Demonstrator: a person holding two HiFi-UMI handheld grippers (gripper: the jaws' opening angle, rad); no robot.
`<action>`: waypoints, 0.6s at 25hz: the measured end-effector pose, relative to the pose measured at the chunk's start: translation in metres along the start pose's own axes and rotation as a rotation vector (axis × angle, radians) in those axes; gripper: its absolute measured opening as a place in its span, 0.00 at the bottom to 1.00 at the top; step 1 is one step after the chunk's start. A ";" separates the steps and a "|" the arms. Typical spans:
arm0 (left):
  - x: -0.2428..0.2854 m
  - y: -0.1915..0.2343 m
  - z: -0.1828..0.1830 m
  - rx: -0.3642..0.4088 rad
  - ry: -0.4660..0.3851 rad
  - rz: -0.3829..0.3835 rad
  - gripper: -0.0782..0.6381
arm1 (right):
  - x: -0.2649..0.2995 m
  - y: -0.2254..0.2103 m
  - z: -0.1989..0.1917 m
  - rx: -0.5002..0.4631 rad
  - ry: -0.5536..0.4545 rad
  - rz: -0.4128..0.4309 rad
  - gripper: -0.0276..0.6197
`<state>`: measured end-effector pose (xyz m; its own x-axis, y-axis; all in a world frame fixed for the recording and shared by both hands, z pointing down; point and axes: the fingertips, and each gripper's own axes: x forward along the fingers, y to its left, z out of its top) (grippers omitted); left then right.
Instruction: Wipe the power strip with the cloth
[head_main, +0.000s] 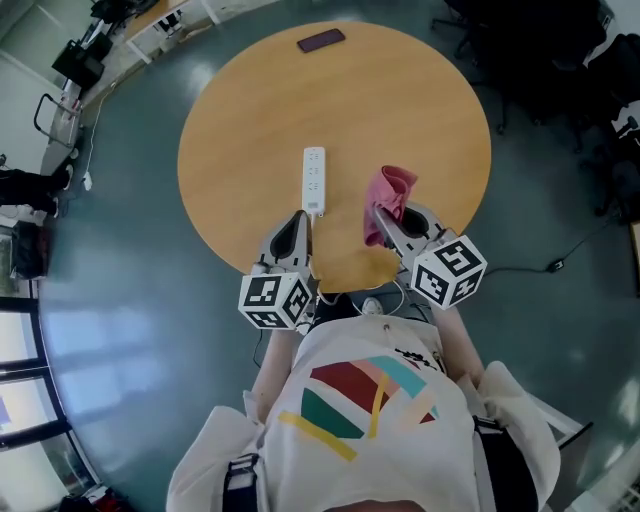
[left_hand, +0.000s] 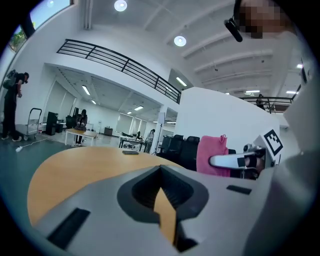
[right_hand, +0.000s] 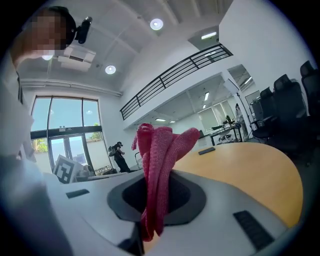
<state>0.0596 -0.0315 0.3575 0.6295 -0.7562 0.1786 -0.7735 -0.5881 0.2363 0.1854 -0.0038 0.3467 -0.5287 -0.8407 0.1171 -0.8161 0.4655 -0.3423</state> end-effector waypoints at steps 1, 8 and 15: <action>0.001 -0.003 -0.001 0.010 0.008 -0.007 0.17 | -0.002 -0.001 0.000 0.003 -0.003 -0.003 0.10; 0.012 -0.006 0.001 0.028 0.023 -0.037 0.17 | -0.005 -0.004 -0.003 -0.002 -0.015 -0.001 0.10; 0.011 -0.012 0.000 0.023 0.024 -0.052 0.17 | -0.003 0.000 -0.014 0.005 0.010 0.016 0.10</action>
<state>0.0760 -0.0326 0.3564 0.6700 -0.7178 0.1894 -0.7413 -0.6329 0.2236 0.1834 0.0023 0.3592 -0.5438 -0.8305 0.1210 -0.8066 0.4773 -0.3487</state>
